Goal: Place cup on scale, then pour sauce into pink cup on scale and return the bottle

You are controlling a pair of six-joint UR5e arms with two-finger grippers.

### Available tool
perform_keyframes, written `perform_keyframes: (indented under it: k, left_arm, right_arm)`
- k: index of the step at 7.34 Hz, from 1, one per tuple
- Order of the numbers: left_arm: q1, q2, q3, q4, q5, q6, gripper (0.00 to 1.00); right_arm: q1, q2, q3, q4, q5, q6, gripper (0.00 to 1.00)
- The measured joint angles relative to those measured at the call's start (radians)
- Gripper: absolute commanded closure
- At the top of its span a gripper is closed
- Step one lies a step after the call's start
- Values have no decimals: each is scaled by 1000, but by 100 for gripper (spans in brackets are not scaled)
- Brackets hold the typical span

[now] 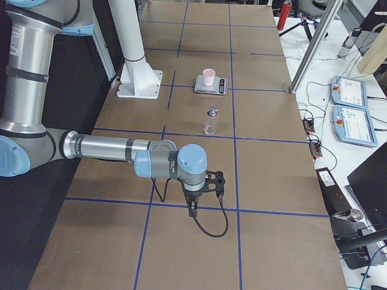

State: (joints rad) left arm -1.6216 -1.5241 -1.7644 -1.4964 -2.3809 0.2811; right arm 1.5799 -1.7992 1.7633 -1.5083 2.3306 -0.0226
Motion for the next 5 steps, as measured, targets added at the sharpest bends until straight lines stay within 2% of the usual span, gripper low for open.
perform_keyframes:
  k: [5]
  left_arm:
    - [-1, 26, -11, 3, 3, -2, 0]
  right_arm:
    - [0, 7, 2, 0, 7, 4, 0]
